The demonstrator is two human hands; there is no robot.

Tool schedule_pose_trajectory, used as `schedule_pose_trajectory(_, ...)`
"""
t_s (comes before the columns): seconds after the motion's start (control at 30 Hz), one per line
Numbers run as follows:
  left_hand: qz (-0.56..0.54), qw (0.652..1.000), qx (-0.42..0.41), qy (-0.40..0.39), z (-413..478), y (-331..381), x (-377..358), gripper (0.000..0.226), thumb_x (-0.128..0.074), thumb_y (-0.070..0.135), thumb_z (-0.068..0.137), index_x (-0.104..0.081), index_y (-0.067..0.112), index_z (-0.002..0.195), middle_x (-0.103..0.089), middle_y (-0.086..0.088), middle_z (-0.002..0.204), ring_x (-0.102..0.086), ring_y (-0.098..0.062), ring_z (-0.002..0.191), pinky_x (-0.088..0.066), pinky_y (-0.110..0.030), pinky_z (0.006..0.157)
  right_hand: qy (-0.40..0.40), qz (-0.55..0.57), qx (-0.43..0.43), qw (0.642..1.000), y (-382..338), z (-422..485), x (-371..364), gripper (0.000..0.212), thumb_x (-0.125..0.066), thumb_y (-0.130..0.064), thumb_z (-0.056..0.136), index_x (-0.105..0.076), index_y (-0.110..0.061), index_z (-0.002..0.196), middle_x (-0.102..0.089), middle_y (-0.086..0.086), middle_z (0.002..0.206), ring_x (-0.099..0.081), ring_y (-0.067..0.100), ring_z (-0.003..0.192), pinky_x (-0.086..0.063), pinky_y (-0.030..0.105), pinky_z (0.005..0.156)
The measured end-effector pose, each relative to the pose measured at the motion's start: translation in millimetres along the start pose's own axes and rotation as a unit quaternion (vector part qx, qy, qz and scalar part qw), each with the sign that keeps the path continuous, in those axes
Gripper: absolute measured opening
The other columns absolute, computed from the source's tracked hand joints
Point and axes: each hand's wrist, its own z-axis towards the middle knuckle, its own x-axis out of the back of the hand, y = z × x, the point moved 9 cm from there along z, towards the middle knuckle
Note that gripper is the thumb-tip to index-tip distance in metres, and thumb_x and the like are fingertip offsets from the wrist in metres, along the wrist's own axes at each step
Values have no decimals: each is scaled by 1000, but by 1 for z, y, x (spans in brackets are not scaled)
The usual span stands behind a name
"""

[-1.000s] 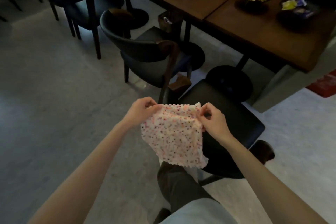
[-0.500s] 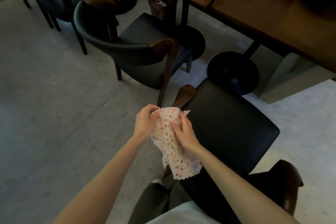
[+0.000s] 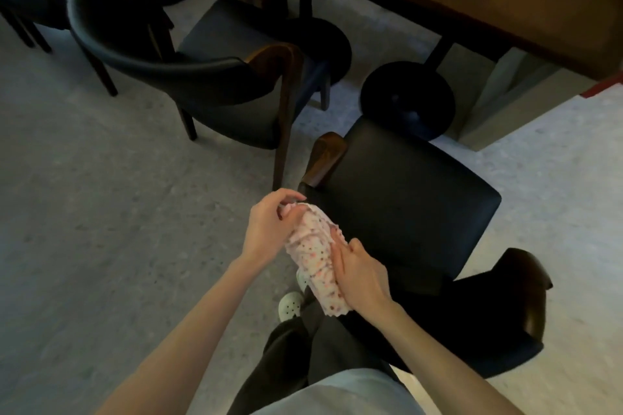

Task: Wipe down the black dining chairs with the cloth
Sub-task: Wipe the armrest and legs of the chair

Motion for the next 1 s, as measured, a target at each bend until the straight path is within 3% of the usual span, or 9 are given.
schedule_pose_trajectory(0.13,58,993,-96,-46,-13,24,-17,10,-72,22,84,-70,23,94,-63,14,87,-56,4,79,-43,-10,69,-47,-67,13,997,31,-22,-4,38,-26,-39,105,-46,-32,137,-46,-3,105,-58,16,84,-41,26,61)
schedule_pose_trajectory(0.3,31,998,-60,6,-17,19,-8,7,-66,18,90,-69,21,95,-62,11,91,-55,7,83,-40,-4,72,-152,180,-17,972,27,-38,-21,60,-31,-64,95,-17,-45,150,-31,-5,138,-34,19,125,-34,40,107)
schedule_pose_trajectory(0.37,7,999,-30,28,-16,11,2,7,-63,18,91,-68,20,96,-64,8,95,-56,4,87,-42,-7,76,-138,247,-5,959,21,-39,-10,67,-46,-66,89,-26,-43,148,-37,-9,130,-44,11,117,-42,34,100)
schedule_pose_trajectory(0.47,-4,999,1,31,-15,4,14,8,-60,18,93,-66,20,98,-64,4,99,-58,-6,94,-49,-25,86,-79,291,28,953,21,-37,23,32,-65,-47,87,-61,-33,116,-59,-13,104,-57,-1,92,-50,29,84)
schedule_pose_trajectory(0.57,-8,999,-10,33,-15,9,26,10,-60,18,93,-62,22,101,-62,4,100,-57,-6,93,-52,-32,87,-2,334,41,942,24,-40,62,14,-75,-34,82,-67,-26,91,-65,-9,88,-60,0,81,-46,20,70)
schedule_pose_trajectory(0.73,-41,991,-108,-73,-26,52,23,53,-58,14,94,-39,36,138,-58,3,82,-58,-5,76,-49,-15,71,194,494,-21,847,38,-57,125,24,-69,-15,87,-58,-26,106,-61,-15,102,-58,-5,95,-48,9,71)
schedule_pose_trajectory(0.83,-83,972,-138,-168,-46,75,2,61,-60,7,92,-36,30,143,-60,3,83,-58,0,76,-47,-16,72,300,505,-38,808,28,-68,139,29,-61,-18,94,-48,-26,118,-55,-17,107,-56,-11,96,-48,9,75)
schedule_pose_trajectory(0.9,-126,959,-157,-202,-60,89,-13,58,-62,7,91,-40,24,142,-63,4,86,-59,-2,78,-48,-19,74,309,538,-25,784,13,-69,137,29,-55,-18,97,-44,-23,124,-55,-14,109,-59,-9,95,-50,13,76)
schedule_pose_trajectory(1.0,-132,961,-162,-179,-73,98,-22,55,-66,15,89,-47,22,140,-66,7,94,-63,-3,82,-51,-20,75,219,632,-15,744,-16,-63,122,30,-45,-25,102,-34,-28,130,-52,-8,116,-63,-1,96,-54,21,78)
